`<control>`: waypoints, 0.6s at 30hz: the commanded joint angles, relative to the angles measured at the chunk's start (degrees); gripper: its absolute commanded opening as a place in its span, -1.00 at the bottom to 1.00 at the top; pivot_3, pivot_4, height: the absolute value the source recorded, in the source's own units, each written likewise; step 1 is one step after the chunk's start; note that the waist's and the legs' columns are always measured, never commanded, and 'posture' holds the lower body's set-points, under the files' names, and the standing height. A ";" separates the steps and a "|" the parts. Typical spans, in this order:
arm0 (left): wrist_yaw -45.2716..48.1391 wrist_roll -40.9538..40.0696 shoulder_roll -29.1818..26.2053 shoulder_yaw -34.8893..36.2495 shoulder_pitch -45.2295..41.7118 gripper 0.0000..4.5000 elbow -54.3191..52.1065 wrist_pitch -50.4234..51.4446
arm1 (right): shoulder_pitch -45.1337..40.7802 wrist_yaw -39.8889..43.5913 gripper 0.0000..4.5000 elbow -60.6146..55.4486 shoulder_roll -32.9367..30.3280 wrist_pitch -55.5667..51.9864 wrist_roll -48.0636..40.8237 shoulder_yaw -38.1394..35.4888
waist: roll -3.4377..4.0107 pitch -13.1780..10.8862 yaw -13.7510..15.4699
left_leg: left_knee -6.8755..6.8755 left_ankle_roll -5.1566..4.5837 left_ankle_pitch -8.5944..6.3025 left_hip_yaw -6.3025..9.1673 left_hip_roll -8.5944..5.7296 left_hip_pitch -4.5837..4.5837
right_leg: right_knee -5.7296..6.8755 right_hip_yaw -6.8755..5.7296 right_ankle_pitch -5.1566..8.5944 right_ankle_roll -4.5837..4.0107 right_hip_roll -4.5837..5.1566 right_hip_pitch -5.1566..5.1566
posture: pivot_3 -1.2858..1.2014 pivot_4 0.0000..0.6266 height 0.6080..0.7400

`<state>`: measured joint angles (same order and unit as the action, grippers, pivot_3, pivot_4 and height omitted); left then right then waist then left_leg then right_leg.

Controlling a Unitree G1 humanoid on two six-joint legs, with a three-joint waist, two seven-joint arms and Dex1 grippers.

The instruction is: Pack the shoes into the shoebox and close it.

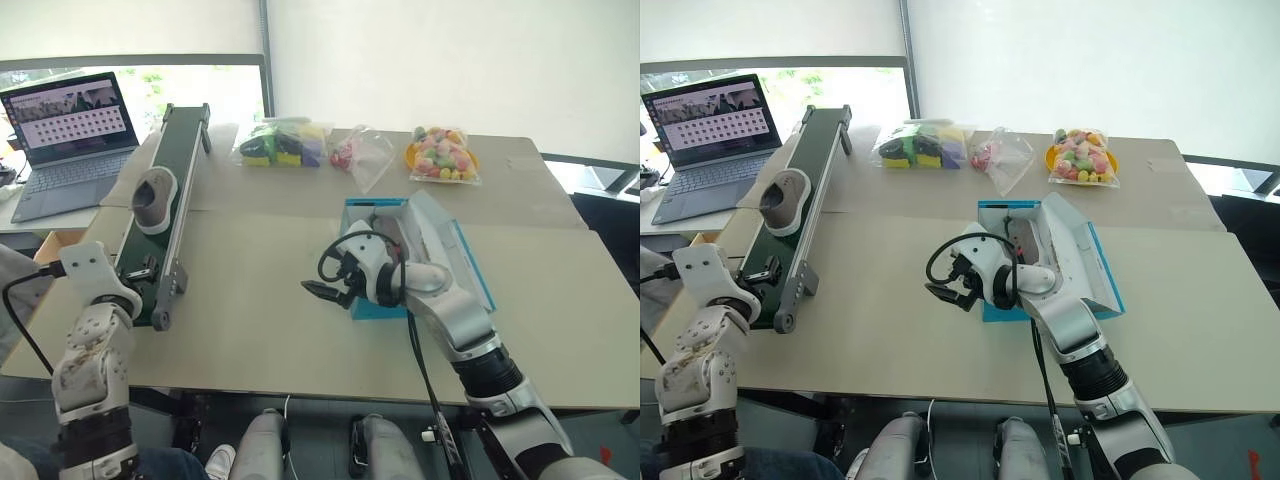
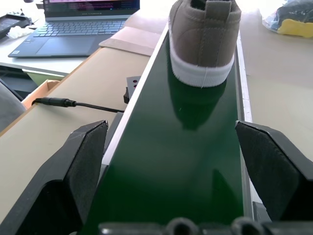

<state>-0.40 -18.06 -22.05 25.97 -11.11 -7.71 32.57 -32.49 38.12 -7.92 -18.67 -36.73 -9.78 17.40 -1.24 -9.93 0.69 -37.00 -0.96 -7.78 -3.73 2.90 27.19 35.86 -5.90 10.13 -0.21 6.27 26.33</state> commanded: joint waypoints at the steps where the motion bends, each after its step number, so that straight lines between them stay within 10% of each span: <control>1: 0.38 0.68 -0.14 -0.20 -1.05 0.98 -0.21 -1.74 | -0.32 -0.53 1.00 -2.56 0.00 -0.15 -0.33 -1.38 | 0.00 0.00 0.00 | 0.00 0.00 0.00 0.00 0.00 0.00 | 0.00 0.00 0.00 0.00 0.00 0.00 | 0.03 -0.52 0.41; 15: 2.24 0.22 0.95 -3.04 -2.99 0.98 3.56 0.60 | -0.94 -1.88 1.00 -3.64 0.20 -1.10 -1.18 -2.74 | 0.00 0.00 0.15 | 0.00 0.00 0.00 0.00 -0.02 0.00 | 0.01 -0.01 -0.01 0.01 0.00 -0.01 | 0.03 -0.52 0.41; 18: 1.52 -1.40 2.31 -1.65 -4.12 0.66 3.55 1.86 | -1.84 -2.21 1.00 -4.15 0.60 -1.94 -2.14 -3.98 | 0.00 0.00 0.41 | 0.00 -0.01 0.00 0.01 -0.02 -0.01 | 0.03 -0.02 0.00 0.01 0.06 -0.03 | 0.03 -0.52 0.41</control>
<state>1.08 -17.87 -20.52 23.95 -13.79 -3.57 33.41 -32.54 36.28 -9.06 -18.57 -38.10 -10.42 15.90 -1.25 -9.93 1.10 -37.00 -0.97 -7.78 -3.72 2.88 27.19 35.89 -5.92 10.13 -0.20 6.34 26.29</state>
